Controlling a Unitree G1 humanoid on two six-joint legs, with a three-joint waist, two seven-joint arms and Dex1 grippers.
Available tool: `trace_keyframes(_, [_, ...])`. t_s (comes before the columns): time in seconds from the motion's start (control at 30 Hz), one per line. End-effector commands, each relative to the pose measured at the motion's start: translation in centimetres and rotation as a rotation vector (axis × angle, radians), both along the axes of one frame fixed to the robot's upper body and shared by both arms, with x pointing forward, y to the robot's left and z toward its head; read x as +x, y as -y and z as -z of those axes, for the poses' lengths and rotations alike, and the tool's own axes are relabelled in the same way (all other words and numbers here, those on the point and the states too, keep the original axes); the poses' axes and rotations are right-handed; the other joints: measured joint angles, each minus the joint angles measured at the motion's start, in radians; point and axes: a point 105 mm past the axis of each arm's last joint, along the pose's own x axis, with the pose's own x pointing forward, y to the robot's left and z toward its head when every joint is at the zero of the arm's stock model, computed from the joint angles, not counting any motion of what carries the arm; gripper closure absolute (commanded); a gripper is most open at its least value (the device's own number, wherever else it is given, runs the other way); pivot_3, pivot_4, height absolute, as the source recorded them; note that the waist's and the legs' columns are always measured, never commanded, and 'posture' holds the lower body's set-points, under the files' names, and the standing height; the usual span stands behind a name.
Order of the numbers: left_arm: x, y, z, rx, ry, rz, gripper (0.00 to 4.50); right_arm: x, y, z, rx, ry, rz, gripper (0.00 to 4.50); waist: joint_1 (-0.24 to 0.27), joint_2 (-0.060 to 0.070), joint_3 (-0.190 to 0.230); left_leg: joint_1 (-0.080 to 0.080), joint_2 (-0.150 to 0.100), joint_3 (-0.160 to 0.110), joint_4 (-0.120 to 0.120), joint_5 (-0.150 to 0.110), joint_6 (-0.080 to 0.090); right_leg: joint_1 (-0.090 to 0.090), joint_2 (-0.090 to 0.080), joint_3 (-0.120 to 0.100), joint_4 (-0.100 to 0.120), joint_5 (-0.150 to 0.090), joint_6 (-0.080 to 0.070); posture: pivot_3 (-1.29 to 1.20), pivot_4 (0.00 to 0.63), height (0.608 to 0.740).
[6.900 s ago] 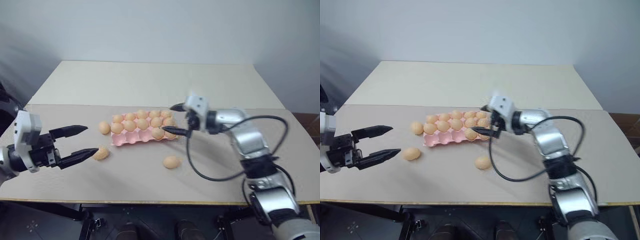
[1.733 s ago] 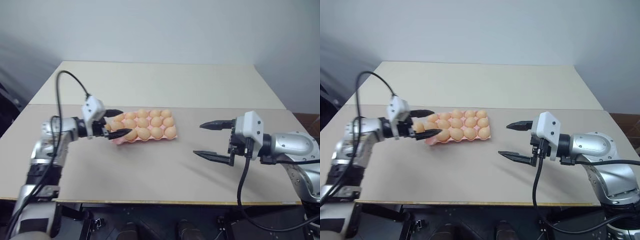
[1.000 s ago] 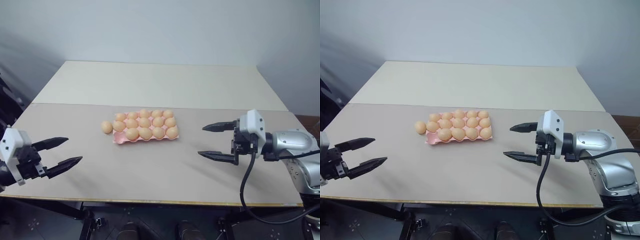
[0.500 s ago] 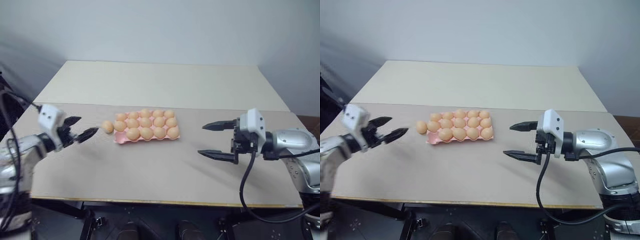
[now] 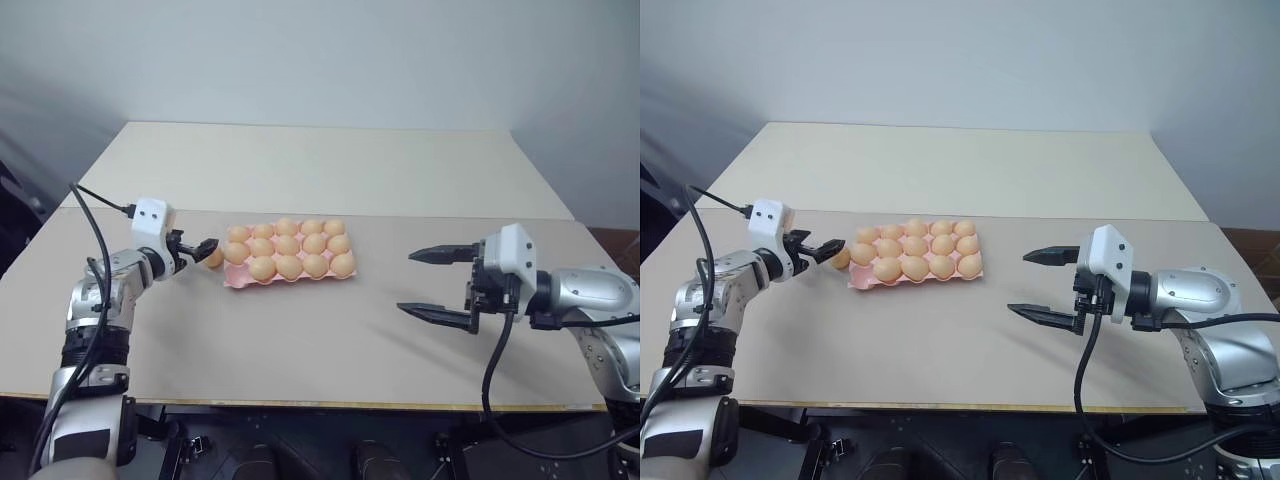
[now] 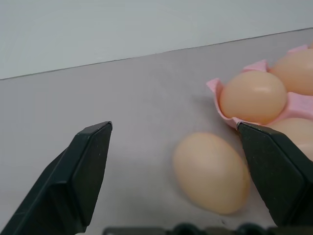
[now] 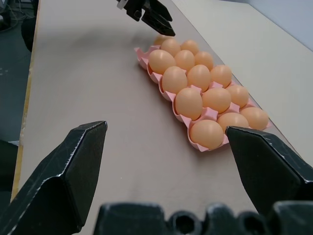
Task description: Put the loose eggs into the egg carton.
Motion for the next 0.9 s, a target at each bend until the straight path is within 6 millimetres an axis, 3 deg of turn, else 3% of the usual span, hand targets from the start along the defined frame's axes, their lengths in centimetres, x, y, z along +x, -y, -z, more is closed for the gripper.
trace_keyframes(0.03, [0.4,0.3,0.1,0.010,-0.008,-0.003,0.06,-0.5,0.0,-1.2,0.004,0.063,-0.009,0.00,0.001,0.000,0.000,0.000,0.000,0.000,0.000,0.000,0.000,0.000,0.000,0.000,0.000,0.000,0.000,0.00,0.150,0.740])
trace_keyframes(0.37, [1.4,0.7,1.2,0.004,-0.060,-0.032,0.06,-0.6,-0.3,-1.3,0.001,0.066,-0.024,0.00,0.002,0.000,0.000,-0.001,0.000,-0.001,0.000,0.000,0.000,0.000,0.000,0.000,0.000,0.000,0.000,0.00,0.150,0.740])
trace_keyframes(0.5, [1.3,0.9,1.1,-0.008,-0.061,-0.025,0.93,-0.6,-0.4,-1.3,0.003,0.067,-0.025,0.00,0.000,0.000,0.000,-0.001,0.000,0.000,0.000,0.000,0.000,0.000,0.000,0.000,0.000,0.000,0.000,0.00,0.150,0.740])
trace_keyframes(0.7, [0.7,-0.1,0.5,-0.003,-0.046,-0.034,2.73,-0.5,-0.5,-1.5,0.010,0.077,-0.016,0.00,0.000,0.000,0.000,-0.001,0.000,-0.001,0.000,0.000,0.000,0.000,0.000,0.000,0.000,0.000,0.000,0.00,0.150,0.740])
trace_keyframes(0.9, [0.1,-0.8,-0.7,0.019,-0.008,-0.022,2.88,-0.3,-0.8,-1.6,0.017,0.083,-0.019,0.00,0.000,0.000,0.000,-0.001,0.000,-0.001,0.000,0.000,0.000,0.000,0.000,0.000,0.000,0.000,0.000,0.00,0.150,0.740])
